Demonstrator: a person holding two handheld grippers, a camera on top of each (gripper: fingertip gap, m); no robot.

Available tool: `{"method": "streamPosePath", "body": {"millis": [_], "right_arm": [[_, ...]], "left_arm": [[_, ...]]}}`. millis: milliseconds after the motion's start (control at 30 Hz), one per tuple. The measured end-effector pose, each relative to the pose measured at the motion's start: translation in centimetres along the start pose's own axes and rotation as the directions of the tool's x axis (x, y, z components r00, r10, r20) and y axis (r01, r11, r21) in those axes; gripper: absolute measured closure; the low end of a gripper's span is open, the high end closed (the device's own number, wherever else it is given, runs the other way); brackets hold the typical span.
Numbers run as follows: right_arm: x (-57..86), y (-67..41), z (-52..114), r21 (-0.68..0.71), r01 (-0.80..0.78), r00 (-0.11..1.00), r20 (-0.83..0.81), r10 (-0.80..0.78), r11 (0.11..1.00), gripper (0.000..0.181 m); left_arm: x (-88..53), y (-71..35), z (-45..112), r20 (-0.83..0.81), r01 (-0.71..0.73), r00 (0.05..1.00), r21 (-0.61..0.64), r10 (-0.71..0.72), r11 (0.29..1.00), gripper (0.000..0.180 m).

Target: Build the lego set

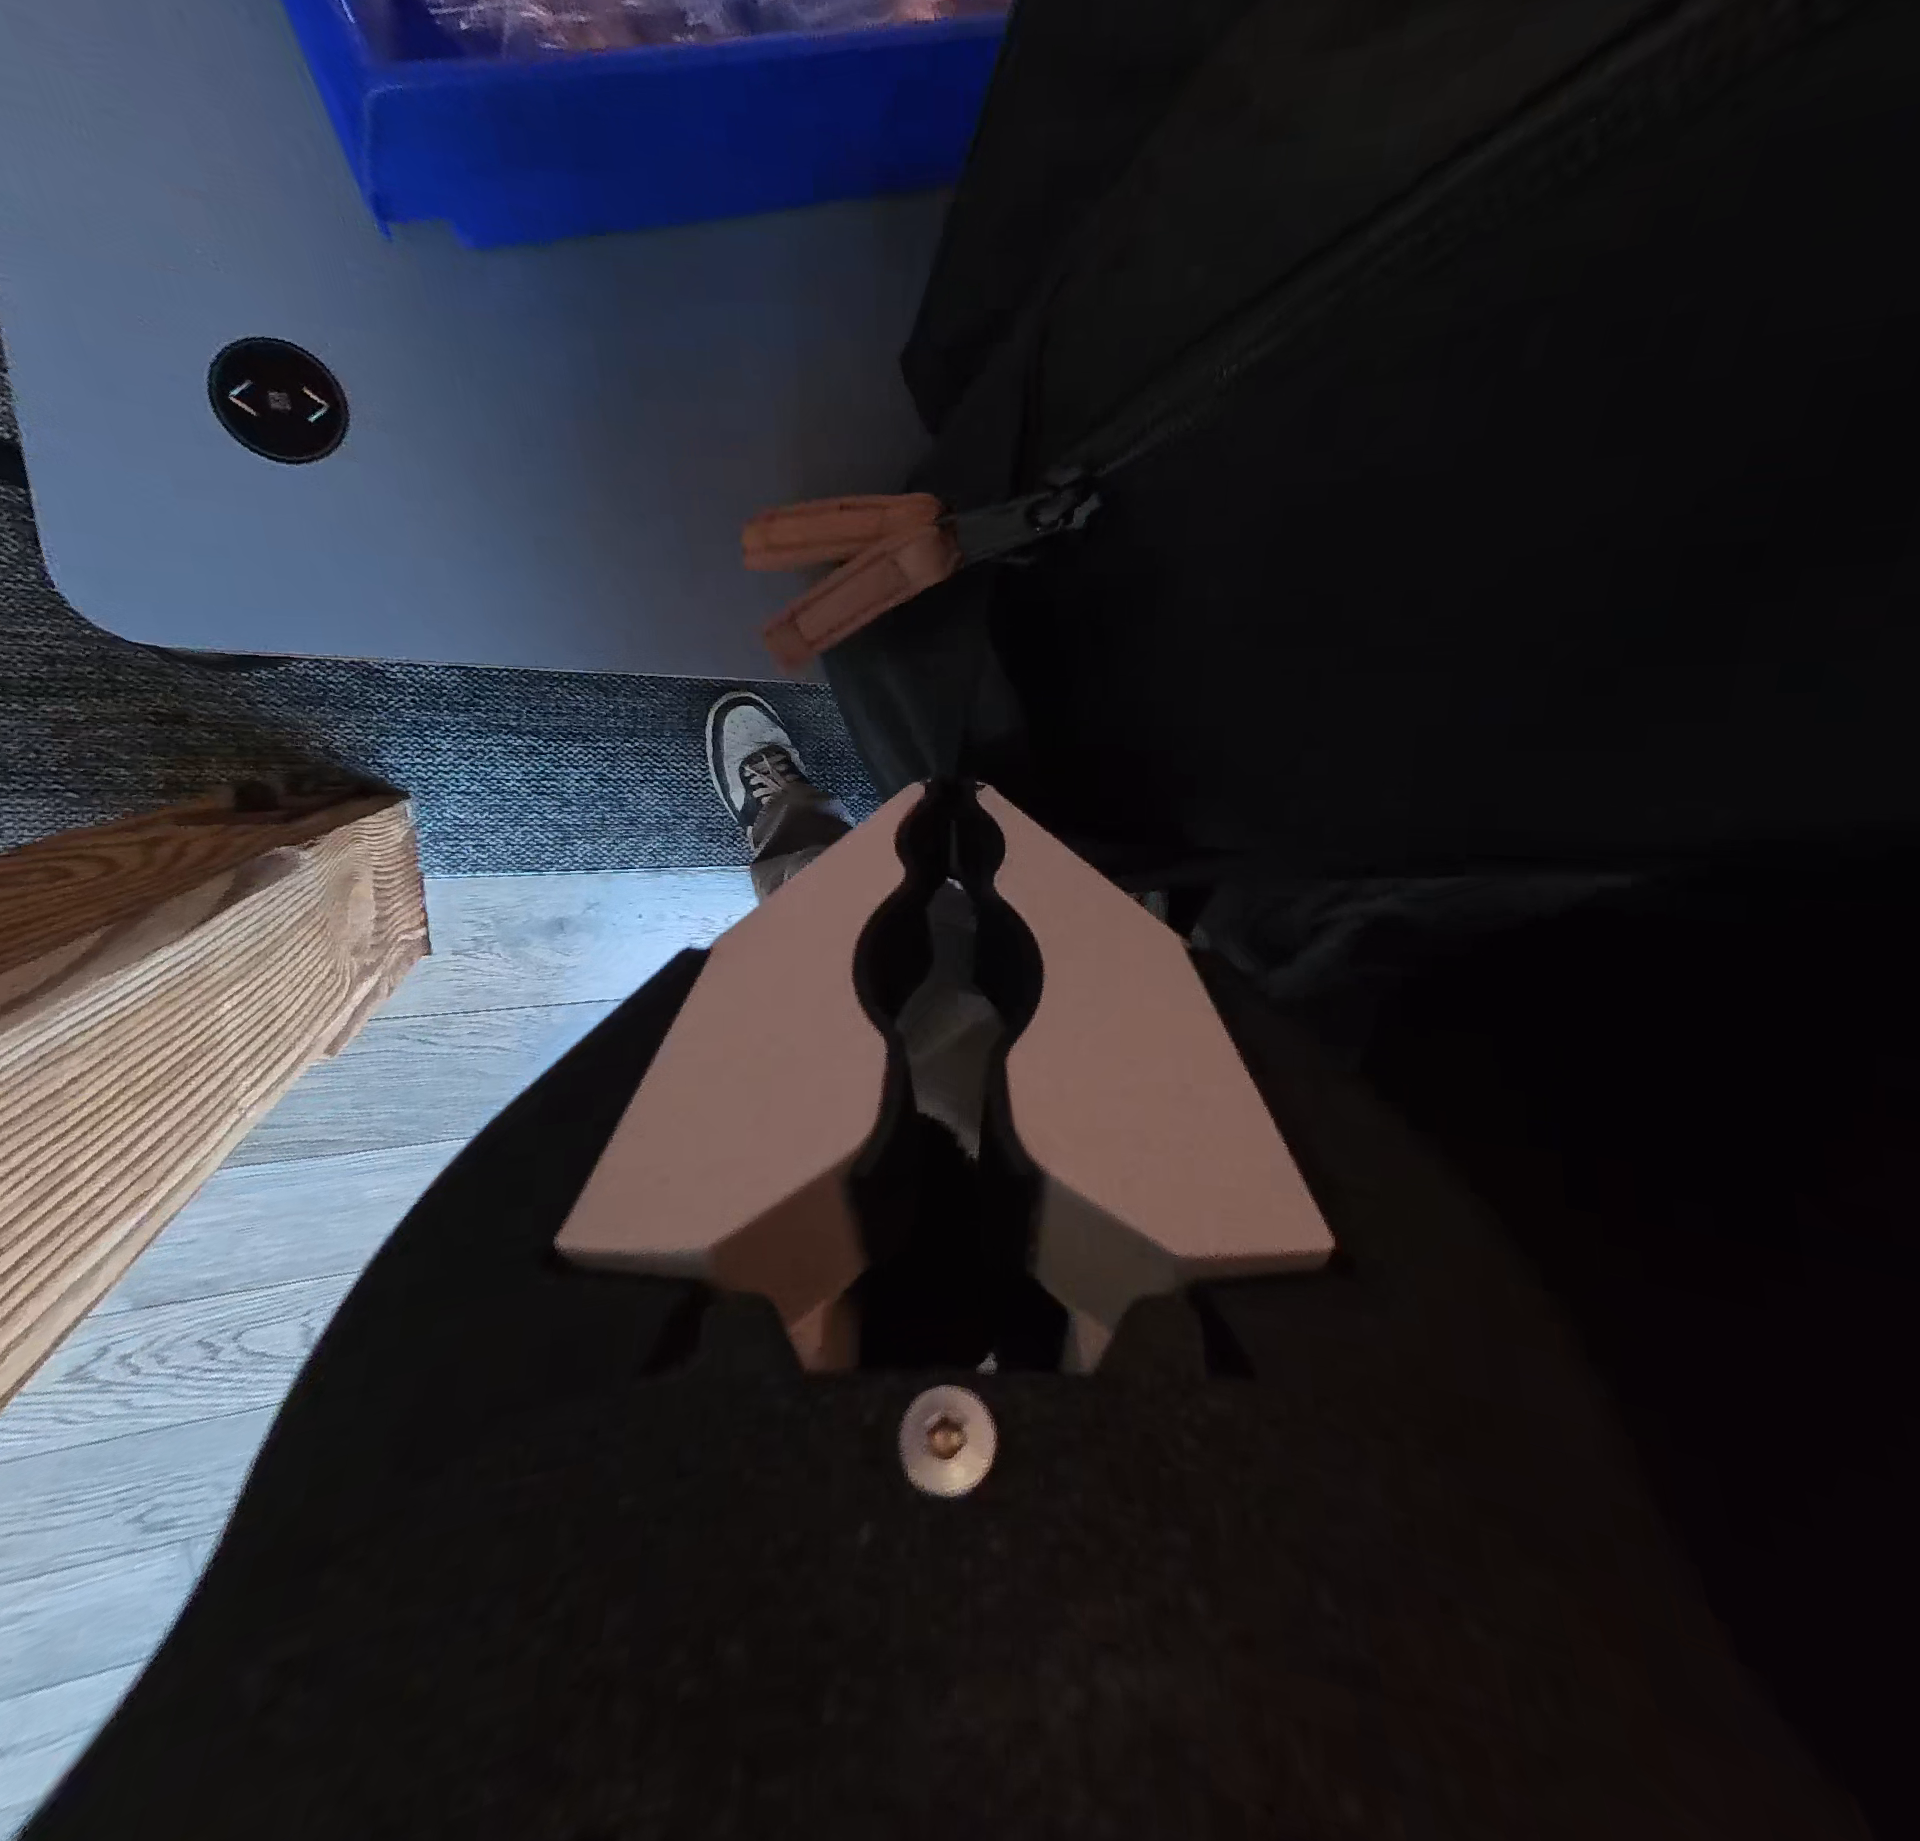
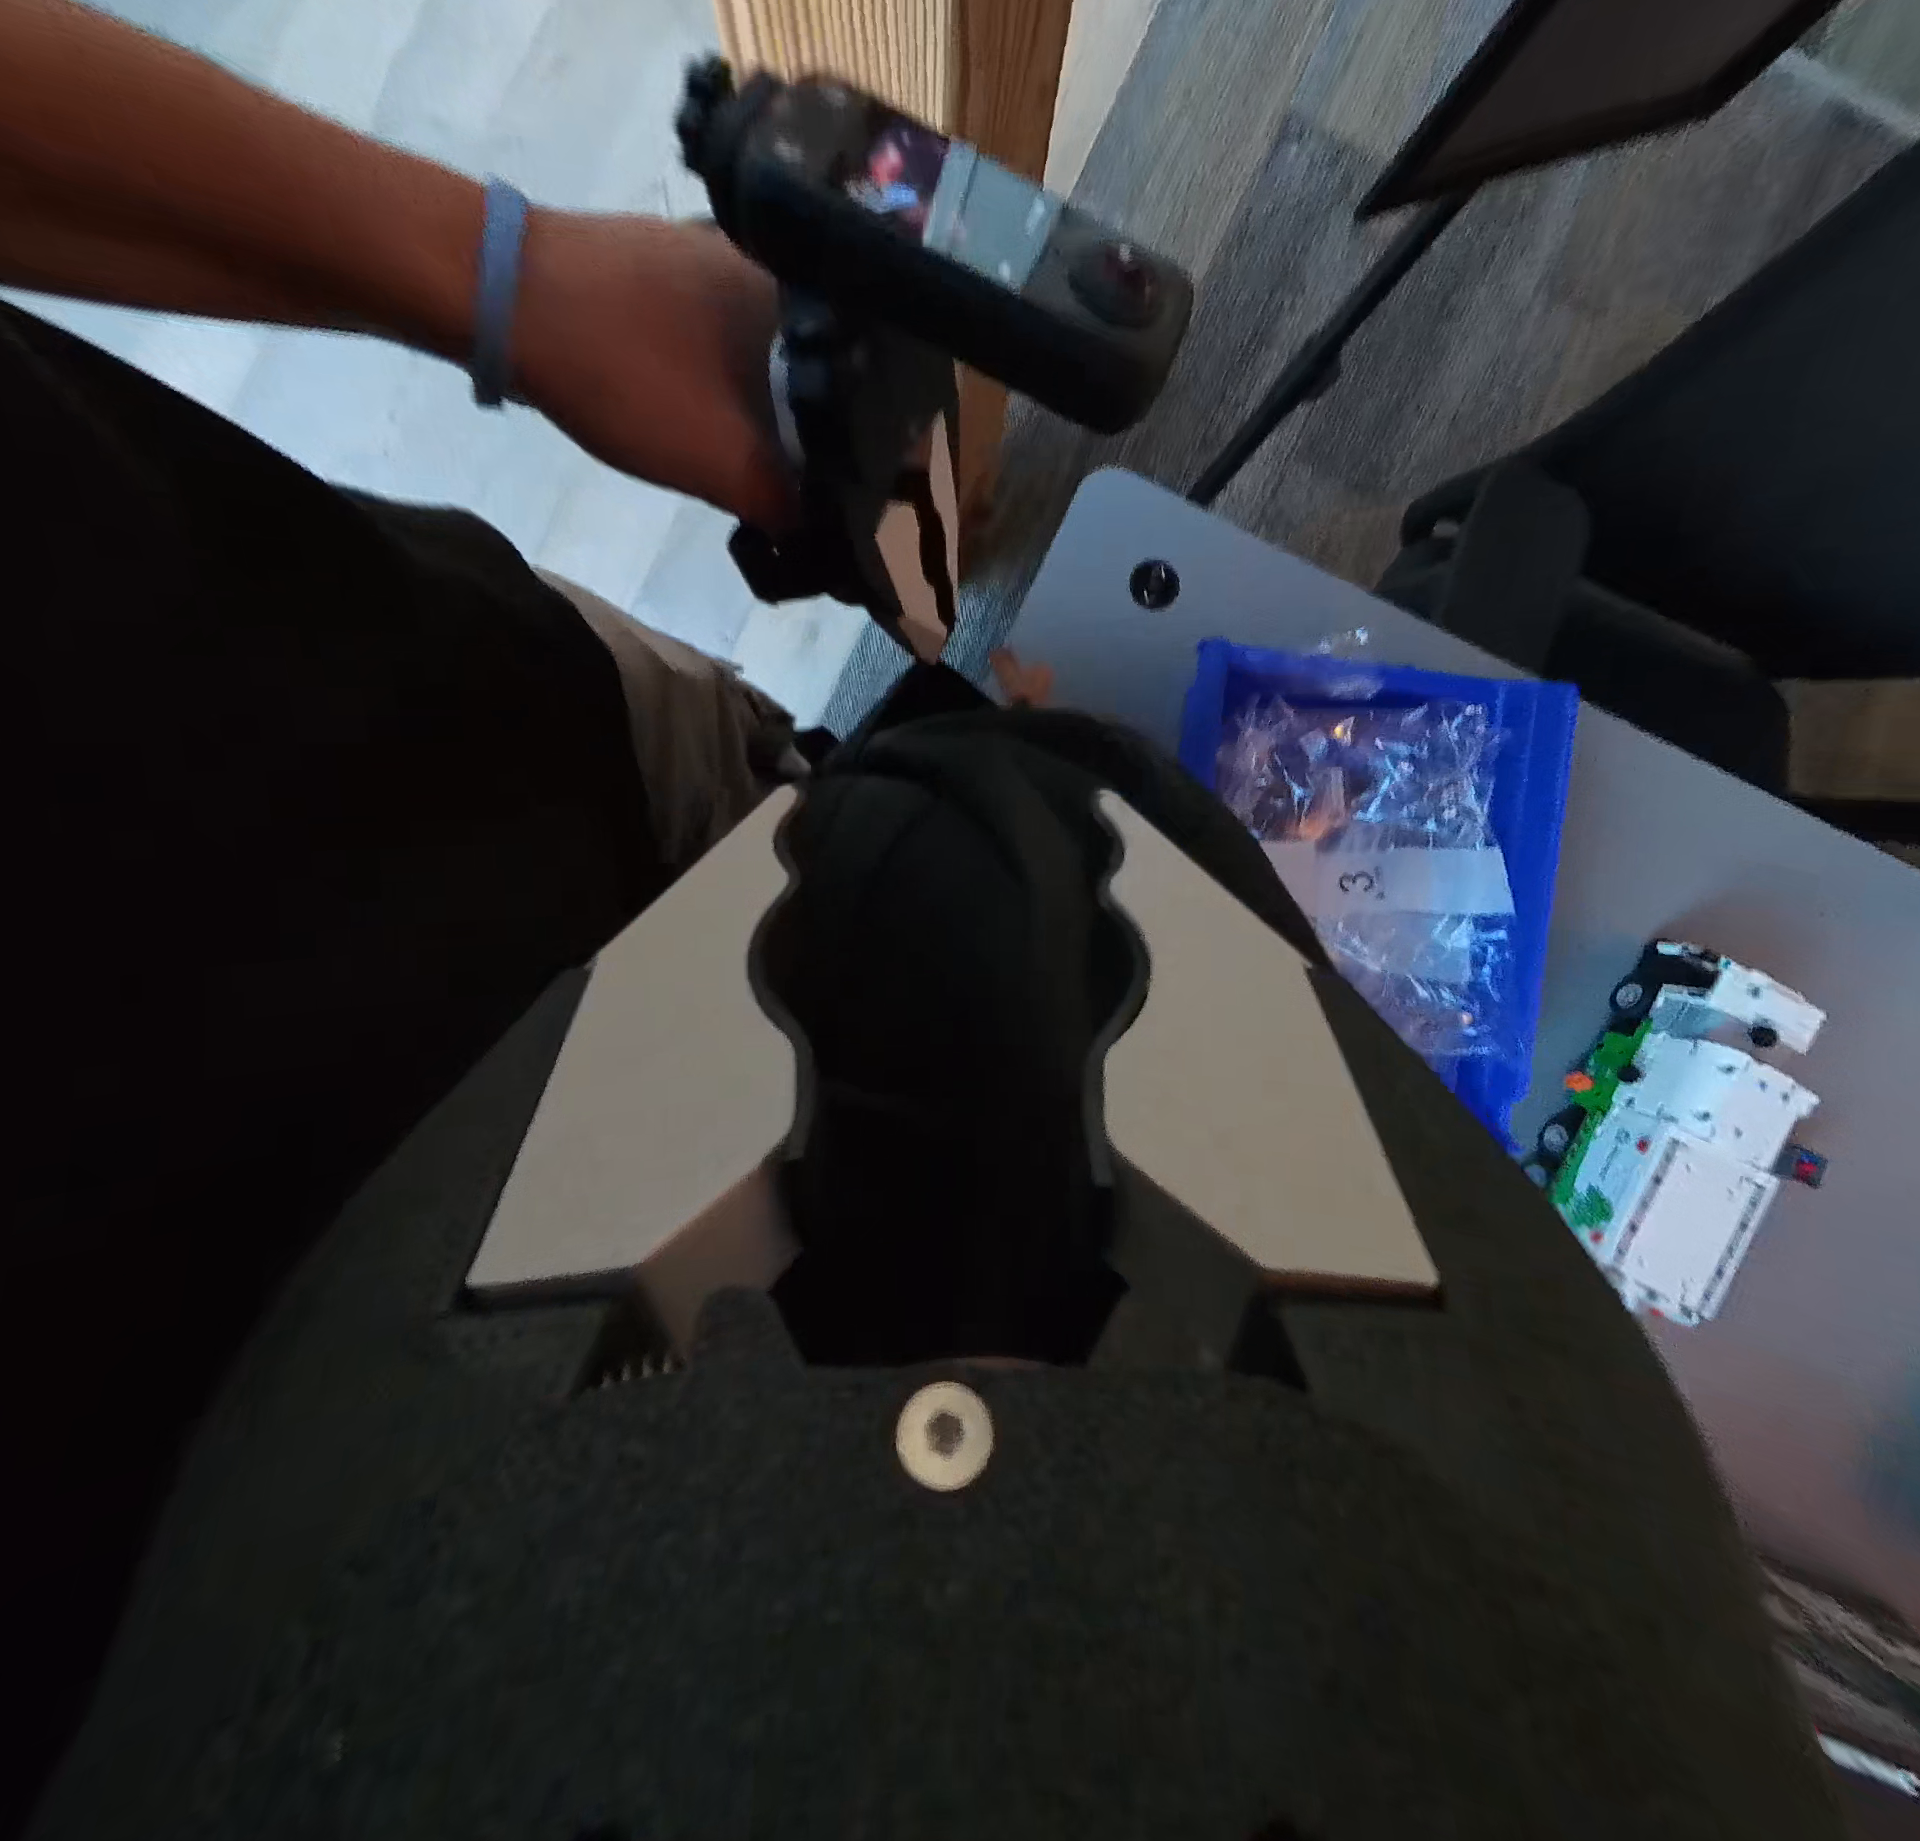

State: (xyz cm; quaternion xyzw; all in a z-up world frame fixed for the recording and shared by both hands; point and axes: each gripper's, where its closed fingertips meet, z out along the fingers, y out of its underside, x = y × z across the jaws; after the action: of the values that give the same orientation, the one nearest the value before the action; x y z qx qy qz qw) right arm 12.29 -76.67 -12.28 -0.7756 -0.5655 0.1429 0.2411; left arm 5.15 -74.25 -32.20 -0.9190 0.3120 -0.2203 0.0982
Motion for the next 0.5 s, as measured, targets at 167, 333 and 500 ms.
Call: {"method": "streamPosePath", "body": {"millis": [167,333,500], "right_arm": [[0.4,0.4,0.3,-0.019,-0.037,0.999,0.033,0.037,0.999,0.132],[0.7,0.1,0.0,0.017,-0.068,0.997,0.04,0.067,0.998,0.133],[2.2,-1.5,-3.4,0.227,-0.18,0.983,0.001,0.185,0.957,0.136]], "left_arm": [[0.0,-0.1,0.0,-0.014,0.023,1.0,-0.002,-0.023,1.0,0.18],[0.2,-0.4,0.1,-0.042,-0.011,0.999,-0.017,0.01,1.0,0.18],[2.3,-4.7,-2.3,-0.158,-0.009,0.987,0.145,0.032,0.989,0.174]]}}
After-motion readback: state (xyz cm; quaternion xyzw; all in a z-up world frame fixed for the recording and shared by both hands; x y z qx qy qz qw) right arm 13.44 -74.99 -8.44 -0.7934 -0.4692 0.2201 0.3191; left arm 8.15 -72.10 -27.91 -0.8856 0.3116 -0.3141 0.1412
